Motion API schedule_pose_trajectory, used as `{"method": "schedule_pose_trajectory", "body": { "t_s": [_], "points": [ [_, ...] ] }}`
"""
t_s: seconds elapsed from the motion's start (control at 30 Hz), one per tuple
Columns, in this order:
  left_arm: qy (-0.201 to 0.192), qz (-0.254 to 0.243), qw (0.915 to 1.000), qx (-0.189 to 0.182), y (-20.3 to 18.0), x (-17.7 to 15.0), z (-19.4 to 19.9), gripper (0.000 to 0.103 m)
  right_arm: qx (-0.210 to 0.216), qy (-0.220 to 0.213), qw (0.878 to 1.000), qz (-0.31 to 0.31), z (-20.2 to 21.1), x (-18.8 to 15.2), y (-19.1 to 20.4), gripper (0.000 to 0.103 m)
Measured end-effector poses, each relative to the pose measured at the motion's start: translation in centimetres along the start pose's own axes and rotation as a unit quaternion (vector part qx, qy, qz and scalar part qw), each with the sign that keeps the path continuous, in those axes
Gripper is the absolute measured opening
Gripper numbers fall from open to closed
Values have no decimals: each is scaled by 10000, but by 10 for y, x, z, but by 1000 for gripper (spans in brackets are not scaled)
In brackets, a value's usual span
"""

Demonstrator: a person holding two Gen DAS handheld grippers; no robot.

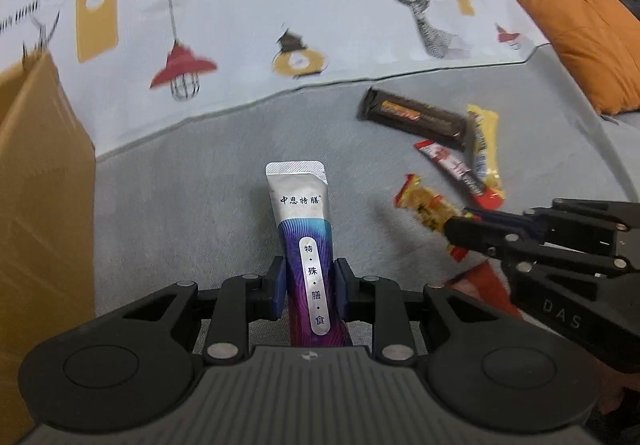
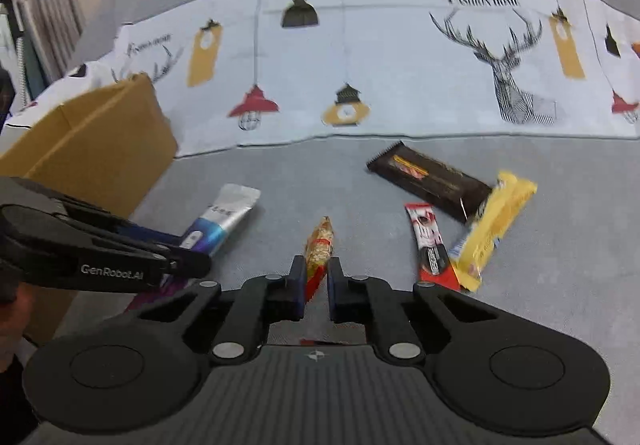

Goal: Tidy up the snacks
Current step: 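Carry both snacks into the box and open both tools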

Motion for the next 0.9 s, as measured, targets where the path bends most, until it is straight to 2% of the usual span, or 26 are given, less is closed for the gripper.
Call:
{"method": "schedule_pose_trajectory", "body": {
  "t_s": [0.07,0.2,0.33,0.43,0.6,0.73,0.8,0.9],
  "points": [
    [-117,-137,9998,77,-2,2,10,27,22,-91,9999,42,7,1,3,11],
    [-219,48,9997,-56,5,5,36,27,-133,-228,9996,-40,21,3,7,10],
    [-517,97,9986,-27,17,5,72,27,-205,-542,9983,44,46,12,31,10],
    [-766,204,9969,6,36,3,103,27,-234,-769,9967,118,62,21,59,10],
    [-1253,531,9906,136,85,-3,163,27,-40,-1183,9928,168,86,40,119,8],
    [-1643,904,9819,276,131,-9,210,27,219,-1462,9870,637,101,65,183,7],
    [-1717,1086,9785,349,153,-14,224,27,117,-1377,9832,1190,91,73,214,7],
    [-1744,1346,9743,469,187,-26,236,27,335,-1172,9831,1367,69,81,234,6]
  ]
}}
Point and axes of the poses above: each gripper's, at about its wrist camera, not at the fingertips, and z roughly against the way its jaws point, y to its left, x to its top, the point moved 2 cm from there along -z, roughly the way its jaws point, and after that the axes turned 15 degrees about x, right-handed, at the moved point
